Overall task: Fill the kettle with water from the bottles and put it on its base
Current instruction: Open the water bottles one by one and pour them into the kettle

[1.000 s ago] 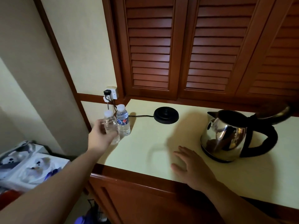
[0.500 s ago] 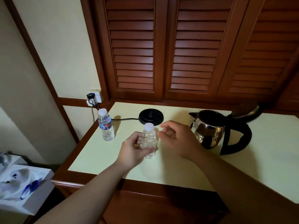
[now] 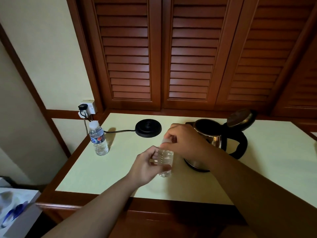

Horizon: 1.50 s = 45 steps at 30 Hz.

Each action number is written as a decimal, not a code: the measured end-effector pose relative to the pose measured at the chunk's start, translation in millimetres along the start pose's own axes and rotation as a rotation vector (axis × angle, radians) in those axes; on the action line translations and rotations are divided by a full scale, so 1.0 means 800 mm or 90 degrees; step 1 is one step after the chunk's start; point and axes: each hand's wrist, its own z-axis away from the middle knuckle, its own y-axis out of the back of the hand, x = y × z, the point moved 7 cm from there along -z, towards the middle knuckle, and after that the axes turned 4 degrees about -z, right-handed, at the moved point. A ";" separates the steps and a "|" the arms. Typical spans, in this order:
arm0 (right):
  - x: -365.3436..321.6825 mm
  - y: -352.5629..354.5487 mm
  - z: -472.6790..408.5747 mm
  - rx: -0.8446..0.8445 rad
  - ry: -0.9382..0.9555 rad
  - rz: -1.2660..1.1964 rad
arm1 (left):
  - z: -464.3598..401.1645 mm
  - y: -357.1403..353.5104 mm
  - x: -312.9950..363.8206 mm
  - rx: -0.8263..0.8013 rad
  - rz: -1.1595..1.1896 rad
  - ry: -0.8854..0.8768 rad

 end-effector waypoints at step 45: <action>0.142 -0.064 0.185 0.065 -0.168 -0.010 | 0.015 -0.019 0.010 0.050 0.016 -0.019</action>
